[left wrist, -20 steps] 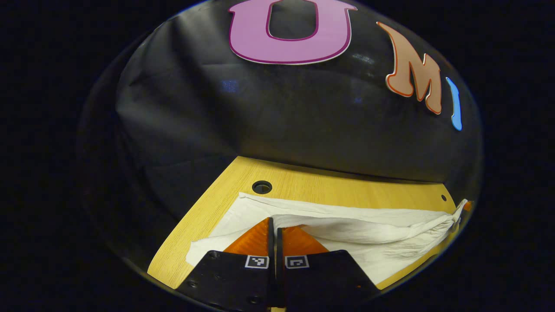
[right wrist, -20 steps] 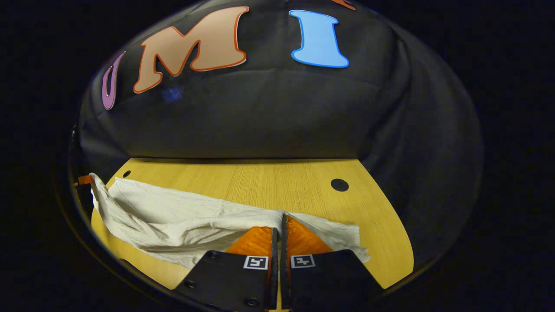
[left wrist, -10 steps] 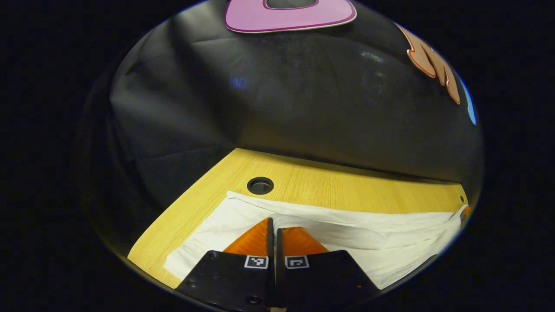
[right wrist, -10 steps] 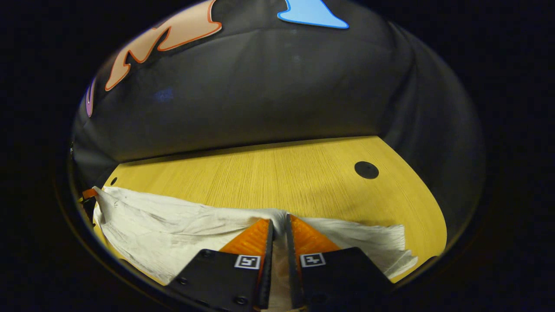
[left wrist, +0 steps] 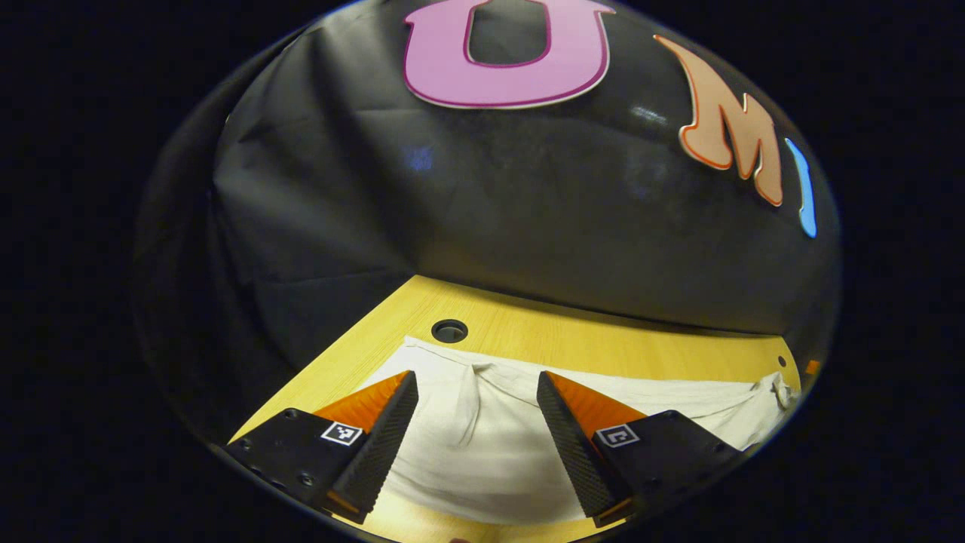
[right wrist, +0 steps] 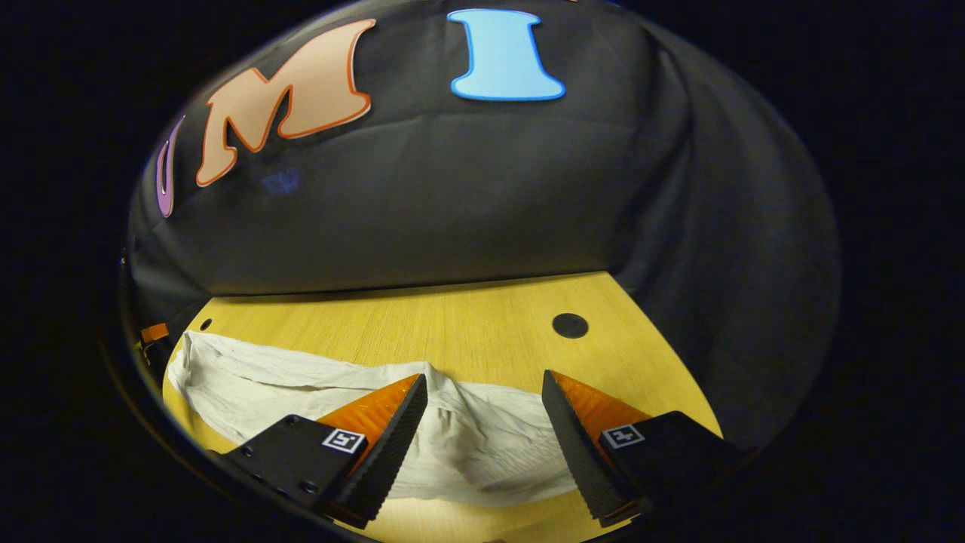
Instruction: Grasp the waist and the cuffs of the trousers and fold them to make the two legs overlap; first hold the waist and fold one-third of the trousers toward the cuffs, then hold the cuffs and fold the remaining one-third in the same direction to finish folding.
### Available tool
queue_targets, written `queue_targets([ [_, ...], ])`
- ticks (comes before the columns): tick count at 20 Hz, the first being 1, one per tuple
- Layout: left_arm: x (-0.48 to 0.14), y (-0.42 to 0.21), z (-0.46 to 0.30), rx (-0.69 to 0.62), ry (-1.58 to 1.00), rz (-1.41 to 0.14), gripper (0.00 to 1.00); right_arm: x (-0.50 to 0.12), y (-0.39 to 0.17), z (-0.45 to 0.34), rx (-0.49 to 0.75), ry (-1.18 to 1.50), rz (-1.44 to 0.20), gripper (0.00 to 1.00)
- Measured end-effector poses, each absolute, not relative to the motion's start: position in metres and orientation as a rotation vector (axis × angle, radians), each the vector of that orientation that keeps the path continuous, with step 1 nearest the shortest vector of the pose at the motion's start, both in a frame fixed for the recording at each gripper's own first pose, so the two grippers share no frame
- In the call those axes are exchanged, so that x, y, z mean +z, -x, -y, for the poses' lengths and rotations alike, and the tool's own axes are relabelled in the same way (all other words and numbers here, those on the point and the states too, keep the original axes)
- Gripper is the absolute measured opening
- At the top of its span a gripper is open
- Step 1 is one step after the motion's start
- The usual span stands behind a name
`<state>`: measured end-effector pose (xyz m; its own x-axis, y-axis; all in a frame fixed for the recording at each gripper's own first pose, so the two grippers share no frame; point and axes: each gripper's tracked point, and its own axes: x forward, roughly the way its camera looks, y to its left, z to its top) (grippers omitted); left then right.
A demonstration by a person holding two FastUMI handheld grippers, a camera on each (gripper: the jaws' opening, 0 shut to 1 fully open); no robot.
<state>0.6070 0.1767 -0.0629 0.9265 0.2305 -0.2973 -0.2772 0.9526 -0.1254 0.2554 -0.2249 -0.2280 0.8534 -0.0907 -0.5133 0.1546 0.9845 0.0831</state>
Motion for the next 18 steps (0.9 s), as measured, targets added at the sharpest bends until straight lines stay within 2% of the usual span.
queue_targets([
  [4, -0.04, -0.559, -0.163, 0.204, 0.194, -0.234, 0.95, -0.229, -0.22, 0.264, -0.176, -0.136, -0.549, 0.98],
  [10, -0.036, -0.478, -0.141, 0.21, 0.094, -0.236, 0.95, -0.269, -0.177, 0.295, -0.219, -0.2, -0.618, 0.99],
  [16, -0.045, -0.429, -0.127, 0.253, 0.065, -0.282, 0.95, -0.318, -0.171, 0.296, -0.236, -0.386, -0.675, 0.97],
  [17, -0.044, -0.426, -0.124, 0.258, 0.059, -0.28, 0.95, -0.323, -0.173, 0.297, -0.24, -0.423, -0.673, 0.93],
  [18, -0.042, -0.424, -0.122, 0.26, 0.052, -0.279, 0.95, -0.33, -0.177, 0.296, -0.242, -0.456, -0.673, 0.97],
])
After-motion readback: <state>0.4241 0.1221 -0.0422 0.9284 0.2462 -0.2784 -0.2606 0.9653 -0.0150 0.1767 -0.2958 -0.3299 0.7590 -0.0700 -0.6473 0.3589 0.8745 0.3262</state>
